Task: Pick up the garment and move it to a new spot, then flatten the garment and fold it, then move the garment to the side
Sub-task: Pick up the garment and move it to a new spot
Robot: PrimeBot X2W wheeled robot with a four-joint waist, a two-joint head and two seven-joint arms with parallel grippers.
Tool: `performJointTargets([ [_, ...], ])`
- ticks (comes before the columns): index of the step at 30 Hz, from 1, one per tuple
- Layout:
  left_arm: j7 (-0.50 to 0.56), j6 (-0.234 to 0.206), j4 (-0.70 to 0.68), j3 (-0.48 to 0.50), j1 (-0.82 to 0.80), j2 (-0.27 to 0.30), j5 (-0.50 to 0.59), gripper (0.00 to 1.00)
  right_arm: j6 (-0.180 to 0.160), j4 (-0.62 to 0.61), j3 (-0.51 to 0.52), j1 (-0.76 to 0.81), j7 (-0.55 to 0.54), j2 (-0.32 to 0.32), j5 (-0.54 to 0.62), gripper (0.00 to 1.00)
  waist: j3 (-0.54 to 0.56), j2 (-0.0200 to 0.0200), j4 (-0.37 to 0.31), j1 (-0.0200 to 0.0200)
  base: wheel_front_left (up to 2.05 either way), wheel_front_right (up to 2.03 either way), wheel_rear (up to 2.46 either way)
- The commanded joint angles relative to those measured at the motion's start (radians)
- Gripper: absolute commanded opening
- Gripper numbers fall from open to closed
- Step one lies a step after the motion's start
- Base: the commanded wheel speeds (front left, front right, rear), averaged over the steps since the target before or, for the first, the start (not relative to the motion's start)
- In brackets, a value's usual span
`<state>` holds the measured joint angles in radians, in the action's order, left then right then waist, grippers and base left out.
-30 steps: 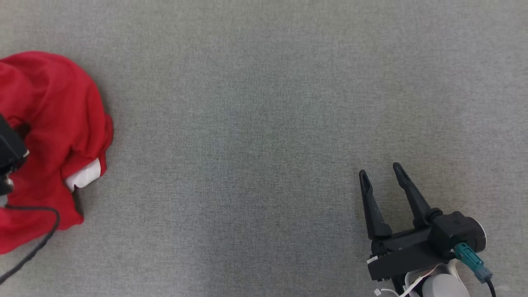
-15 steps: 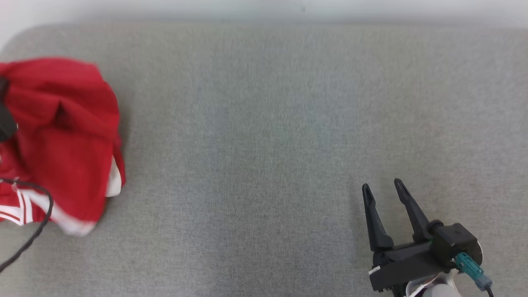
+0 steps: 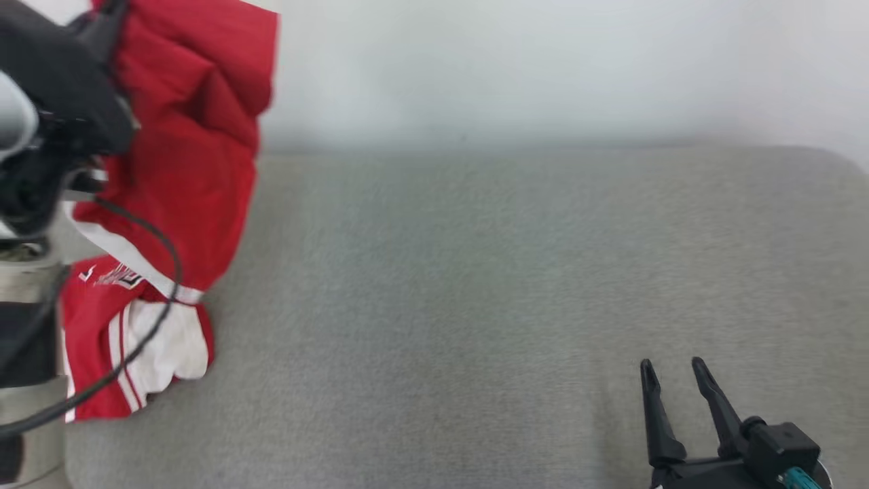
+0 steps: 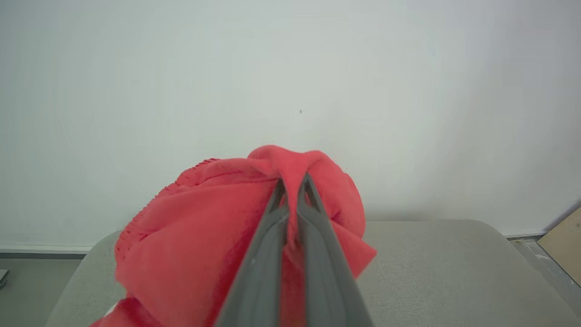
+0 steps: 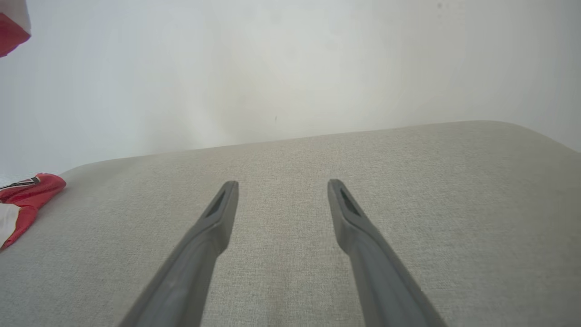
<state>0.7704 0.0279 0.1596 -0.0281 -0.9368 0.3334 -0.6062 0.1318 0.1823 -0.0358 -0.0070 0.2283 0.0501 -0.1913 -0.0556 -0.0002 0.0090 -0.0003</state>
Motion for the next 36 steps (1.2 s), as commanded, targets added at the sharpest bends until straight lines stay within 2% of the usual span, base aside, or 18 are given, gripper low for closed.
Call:
performJointTargets([
  [1, -0.013, 0.011, -0.004, -0.014, 0.002, -0.021, -0.012, 0.00, -0.002, -0.010, 0.011, 0.021, -0.008, 0.000, 0.009, 1.00, 0.073, 0.0002, -0.081, 0.0003, 0.00, 0.00, 0.00],
  [8, -0.060, 0.043, -0.033, -0.084, 0.049, -0.120, -0.041, 0.00, -0.002, -0.068, 0.045, 0.056, -0.053, 0.000, 0.042, 1.00, 0.091, 0.0002, -0.180, 0.0003, 0.00, 0.00, 0.00],
  [13, -0.097, 0.050, -0.039, -0.139, 0.112, -0.156, -0.014, 0.00, -0.002, -0.117, 0.037, 0.073, -0.086, 0.001, 0.046, 1.00, 0.086, 0.0002, -0.258, 0.0003, 0.00, 0.00, 0.00],
  [18, -0.143, 0.056, -0.002, -0.177, 0.187, -0.192, -0.006, 0.00, -0.002, -0.137, 0.039, 0.085, -0.102, 0.001, 0.047, 1.00, 0.076, 0.0002, -0.302, 0.0003, 0.00, 0.00, 0.00],
  [25, -0.284, 0.068, 0.140, -0.281, 0.302, -0.238, 0.065, 0.00, -0.002, -0.165, 0.029, 0.089, -0.120, 0.001, 0.040, 1.00, 0.054, 0.0002, -0.350, 0.0003, 0.00, 0.00, 0.00],
  [30, -0.435, 0.074, 0.286, -0.374, 0.374, -0.258, 0.142, 0.00, -0.002, -0.163, 0.017, 0.084, -0.124, 0.000, 0.030, 1.00, 0.042, 0.0002, -0.360, 0.0003, 0.00, 0.00, 0.00],
  [33, -0.540, 0.058, 0.365, -0.409, 0.389, -0.271, 0.173, 0.00, -0.002, -0.161, 0.013, 0.081, -0.126, 0.001, 0.026, 1.00, 0.037, 0.0002, -0.359, 0.0003, 0.00, 0.00, 0.00],
  [35, -0.585, 0.051, 0.412, -0.434, 0.394, -0.275, 0.184, 0.76, -0.002, -0.161, 0.011, 0.080, -0.127, 0.000, 0.027, 1.00, 0.037, 0.0002, -0.353, 0.0003, 0.00, 0.00, 0.00],
  [36, -0.600, 0.042, 0.435, -0.442, 0.393, -0.275, 0.186, 1.00, -0.002, -0.161, 0.010, 0.080, -0.128, 0.000, 0.028, 1.00, 0.039, 0.0002, -0.350, 0.0003, 0.00, 0.00, 0.00],
])
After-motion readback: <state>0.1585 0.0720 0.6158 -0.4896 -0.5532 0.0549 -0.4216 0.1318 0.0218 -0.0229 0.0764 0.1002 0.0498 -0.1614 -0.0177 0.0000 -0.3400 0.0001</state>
